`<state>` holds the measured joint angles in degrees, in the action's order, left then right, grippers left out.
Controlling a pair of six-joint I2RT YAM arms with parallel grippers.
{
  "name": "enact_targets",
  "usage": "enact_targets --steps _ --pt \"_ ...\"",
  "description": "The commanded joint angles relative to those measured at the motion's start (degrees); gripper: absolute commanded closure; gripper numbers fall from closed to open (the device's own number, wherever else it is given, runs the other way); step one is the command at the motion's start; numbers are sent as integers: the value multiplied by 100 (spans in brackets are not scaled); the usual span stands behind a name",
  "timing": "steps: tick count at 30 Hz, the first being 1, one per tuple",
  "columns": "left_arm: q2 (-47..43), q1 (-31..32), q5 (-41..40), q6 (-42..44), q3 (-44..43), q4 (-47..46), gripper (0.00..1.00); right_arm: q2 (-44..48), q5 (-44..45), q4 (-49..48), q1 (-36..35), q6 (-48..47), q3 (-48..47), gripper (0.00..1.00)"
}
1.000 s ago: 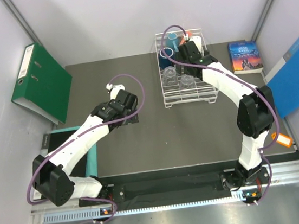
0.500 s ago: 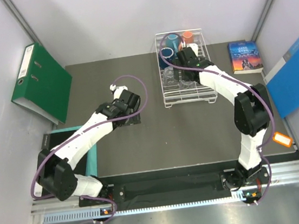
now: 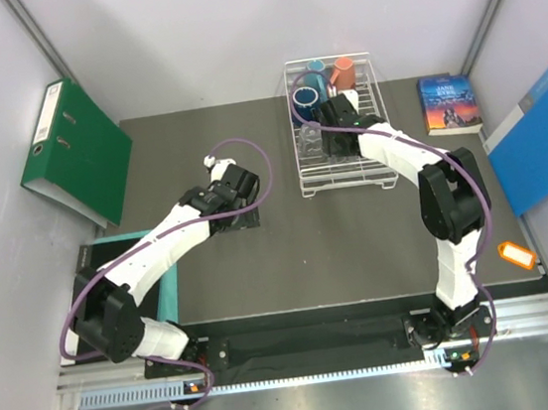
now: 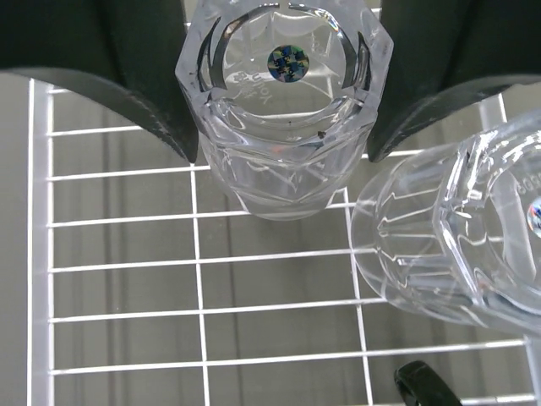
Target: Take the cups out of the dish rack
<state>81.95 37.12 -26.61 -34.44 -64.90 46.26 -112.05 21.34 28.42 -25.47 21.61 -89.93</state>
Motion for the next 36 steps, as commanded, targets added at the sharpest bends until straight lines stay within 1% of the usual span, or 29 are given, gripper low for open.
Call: enact_targets --steps 1,3,4,6,11,15,17,19,21,23,24,25,26,27,28,29,30,31,32,33,34,35,36 --pt "-4 -3 -99 -81 57 -179 1 157 10 -179 -19 45 89 69" --pt "22 -3 -99 -81 39 -188 1 271 36 -179 -28 45 151 92" --pt "31 5 -99 -81 31 -188 1 367 63 -145 -45 37 160 100" --pt "75 -3 -125 -98 -22 -205 1 508 80 -100 -71 -16 204 100" --pt "145 5 -239 -133 -268 -214 1 1360 265 -13 -230 -253 222 100" --pt "225 5 -379 -142 -496 -293 1 1914 143 408 -291 -350 -164 100" --pt "260 -3 -546 -230 -611 -293 1 2283 -217 515 -300 -376 -279 100" --pt "321 -21 -608 -335 -900 -153 1 2773 -629 419 -292 -333 -148 100" --pt "269 -56 -434 -432 -1164 -187 1 3117 -920 252 -239 -131 140 100" --pt "33 -152 -144 -537 -1226 -529 1 3548 -1534 -134 -160 202 518 100" --pt "-82 -205 327 -581 -1183 -722 1 3680 -1841 -318 -90 360 694 100" --pt "-213 -293 610 -651 -1113 -932 1 3977 -2488 -625 67 527 905 100" --pt "-493 -511 909 -861 -877 -1491 1 4111 -2782 -1289 139 868 1403 100" --pt "-644 -644 1686 -994 -718 -1793 1 4251 -3072 -1757 296 1054 1678 100" --pt "-785 -802 2103 -1178 -534 -2161 1 4488 -3693 -2196 384 1265 1959 100" --pt "-1047 -1160 2629 -1606 -88 -2548 1 4586 -4082 -3323 481 1859 2553 100" --pt "-1145 -1329 3279 -1836 125 -3491 1 4639 -4468 -3918 673 2248 2847 100" --pt "-1207 -1444 4164 -2047 310 -3919 1 4666 -5107 -4498 736 2660 3119 100" --pt "-1269 -1567 4416 -2380 529 -4253 1 4622 -5331 -5147 763 3404 3548 100" --pt "-1278 -1603 4610 -2505 610 -4918 1 4570 -5490 -6059 781 3742 3709 100" --pt "-1296 -1612 4995 -2611 689 -5221 1 4447 -5657 -6512 781 4024 3833 100" --pt "-1305 -1621 5138 -2812 829 -5537 1 4394 -5702 -6838 781 4479 4017 100" --pt "-1287 -1612 5279 -2910 882 -5792 1 4324 -5711 -7329 755 4667 4088 100"
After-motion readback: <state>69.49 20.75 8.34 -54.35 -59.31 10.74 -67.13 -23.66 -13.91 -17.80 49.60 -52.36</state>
